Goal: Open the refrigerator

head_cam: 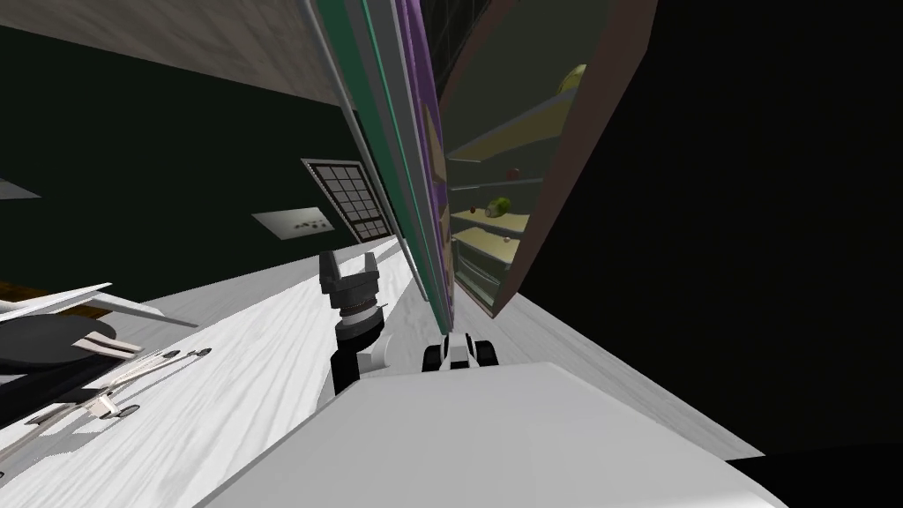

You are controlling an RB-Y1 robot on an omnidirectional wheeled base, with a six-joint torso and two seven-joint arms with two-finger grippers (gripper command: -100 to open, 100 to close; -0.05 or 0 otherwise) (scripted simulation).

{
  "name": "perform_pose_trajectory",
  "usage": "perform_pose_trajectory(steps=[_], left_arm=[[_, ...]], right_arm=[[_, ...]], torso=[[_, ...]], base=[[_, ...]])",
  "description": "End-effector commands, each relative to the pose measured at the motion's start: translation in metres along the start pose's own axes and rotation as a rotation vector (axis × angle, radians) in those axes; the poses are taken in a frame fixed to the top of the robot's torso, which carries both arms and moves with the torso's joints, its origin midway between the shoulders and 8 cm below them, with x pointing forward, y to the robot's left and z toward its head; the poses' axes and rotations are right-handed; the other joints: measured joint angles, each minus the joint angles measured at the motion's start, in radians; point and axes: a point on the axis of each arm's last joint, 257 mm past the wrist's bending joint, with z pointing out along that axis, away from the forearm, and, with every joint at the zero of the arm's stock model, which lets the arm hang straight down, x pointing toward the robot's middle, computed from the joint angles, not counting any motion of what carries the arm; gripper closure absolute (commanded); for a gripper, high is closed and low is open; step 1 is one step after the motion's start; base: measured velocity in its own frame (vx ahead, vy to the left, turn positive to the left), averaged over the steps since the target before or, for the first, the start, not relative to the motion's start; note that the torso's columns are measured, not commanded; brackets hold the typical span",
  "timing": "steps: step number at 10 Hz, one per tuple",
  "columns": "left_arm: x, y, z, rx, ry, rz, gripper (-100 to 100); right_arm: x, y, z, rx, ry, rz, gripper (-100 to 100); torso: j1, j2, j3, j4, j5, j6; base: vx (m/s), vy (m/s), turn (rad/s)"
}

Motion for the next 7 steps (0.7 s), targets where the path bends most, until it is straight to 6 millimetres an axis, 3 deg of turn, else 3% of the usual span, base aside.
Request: perform_pose_trajectory(steps=[1, 2, 3, 6, 7], left_arm=[[0.000, 0.000, 0.000, 0.000, 0.000, 0.000, 0], [0.000, 0.000, 0.000, 0.000, 0.000, 0.000, 0], [0.000, 0.000, 0.000, 0.000, 0.000, 0.000, 0], [0.000, 0.000, 0.000, 0.000, 0.000, 0.000, 0], [0.000, 0.000, 0.000, 0.000, 0.000, 0.000, 0]], right_arm=[[0.014, 0.000, 0.001, -0.004, 0.037, -0.008, 100], [0.009, 0.000, 0.002, -0.003, 0.027, -0.007, 100], [0.029, -0.001, -0.009, 0.007, 0.059, -0.012, -100], [0.074, -0.003, -0.038, 0.027, 0.133, -0.028, -100], [0.074, -0.003, -0.038, 0.027, 0.133, -0.028, -100]], torso=[[0.001, 0.000, 0.000, 0.000, -0.001, 0.000], [0.001, 0.004, 0.002, 0.001, 0.000, 0.001], [-0.007, 0.001, 0.001, 0.001, -0.003, 0.000], [0.004, -0.001, -0.001, -0.001, 0.001, 0.000], [0.005, 0.000, 0.000, 0.000, 0.001, 0.000]], base=[[-0.128, 0.286, -0.189], [-0.068, 0.124, -0.046], [-0.013, 0.103, 0.081], [0.002, 0.216, 0.069], [0.004, 0.156, 0.016]])
